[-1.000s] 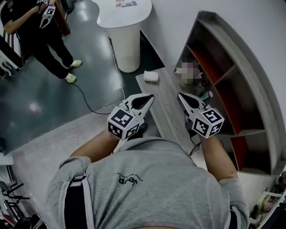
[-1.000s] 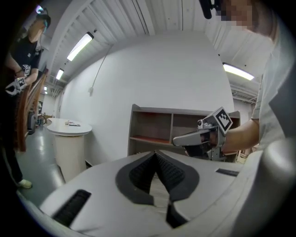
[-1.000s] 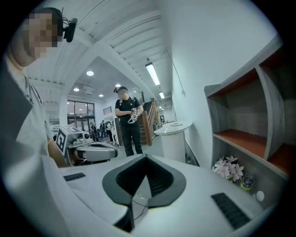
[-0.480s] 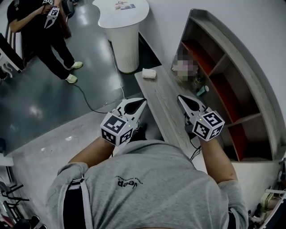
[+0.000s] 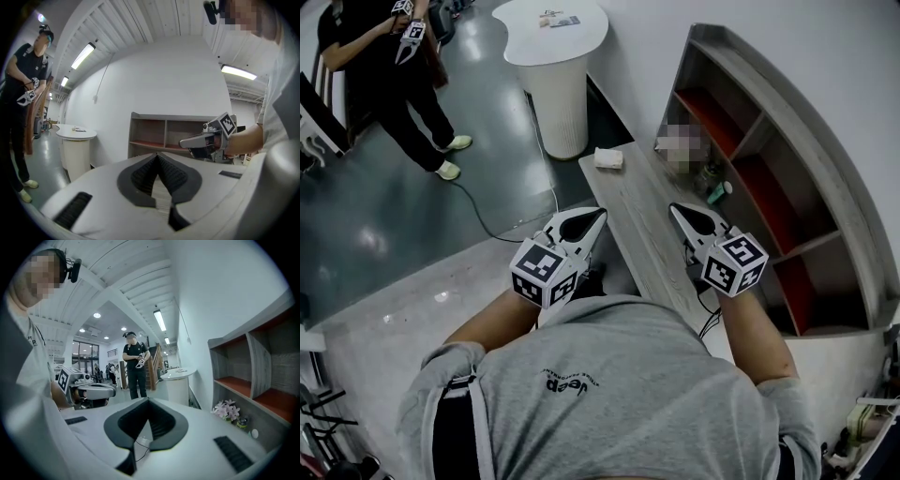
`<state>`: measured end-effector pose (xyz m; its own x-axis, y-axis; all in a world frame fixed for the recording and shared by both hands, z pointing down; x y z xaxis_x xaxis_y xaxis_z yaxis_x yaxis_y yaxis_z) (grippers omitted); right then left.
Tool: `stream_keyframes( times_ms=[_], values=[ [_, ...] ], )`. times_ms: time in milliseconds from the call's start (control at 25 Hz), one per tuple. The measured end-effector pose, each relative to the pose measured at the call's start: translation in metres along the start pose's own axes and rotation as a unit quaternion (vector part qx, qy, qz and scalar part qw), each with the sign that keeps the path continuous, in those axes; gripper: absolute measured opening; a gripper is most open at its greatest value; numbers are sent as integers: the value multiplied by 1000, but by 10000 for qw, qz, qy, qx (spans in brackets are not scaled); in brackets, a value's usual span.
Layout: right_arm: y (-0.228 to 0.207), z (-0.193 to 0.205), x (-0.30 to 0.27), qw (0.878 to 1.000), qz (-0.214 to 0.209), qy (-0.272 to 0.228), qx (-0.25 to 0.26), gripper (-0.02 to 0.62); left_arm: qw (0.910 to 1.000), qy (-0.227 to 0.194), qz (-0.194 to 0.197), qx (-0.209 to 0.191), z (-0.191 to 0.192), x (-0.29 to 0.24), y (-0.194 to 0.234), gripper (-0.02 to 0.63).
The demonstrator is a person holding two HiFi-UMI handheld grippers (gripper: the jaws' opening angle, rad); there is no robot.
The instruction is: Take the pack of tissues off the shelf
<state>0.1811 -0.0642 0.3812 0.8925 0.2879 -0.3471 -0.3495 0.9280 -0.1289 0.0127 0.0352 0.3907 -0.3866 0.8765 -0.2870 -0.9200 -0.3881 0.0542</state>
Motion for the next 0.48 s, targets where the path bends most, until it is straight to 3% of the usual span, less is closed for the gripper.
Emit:
stream_keyframes(
  times_ms=[480],
  values=[
    [10, -1, -8, 9999, -74, 52, 48, 8, 10000, -25, 2, 20, 1, 10, 3, 12]
  ],
)
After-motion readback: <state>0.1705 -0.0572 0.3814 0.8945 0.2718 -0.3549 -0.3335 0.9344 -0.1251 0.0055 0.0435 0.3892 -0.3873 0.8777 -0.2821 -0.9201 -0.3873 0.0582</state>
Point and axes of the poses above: the fingertips, and each gripper's own axes: x backward along the fingers, y to its left, z out of its underside, the point moved 5 cm from there along x, backward along the fingers, and after that the axes turned 10 degrees about y, right-handed, at the moved point
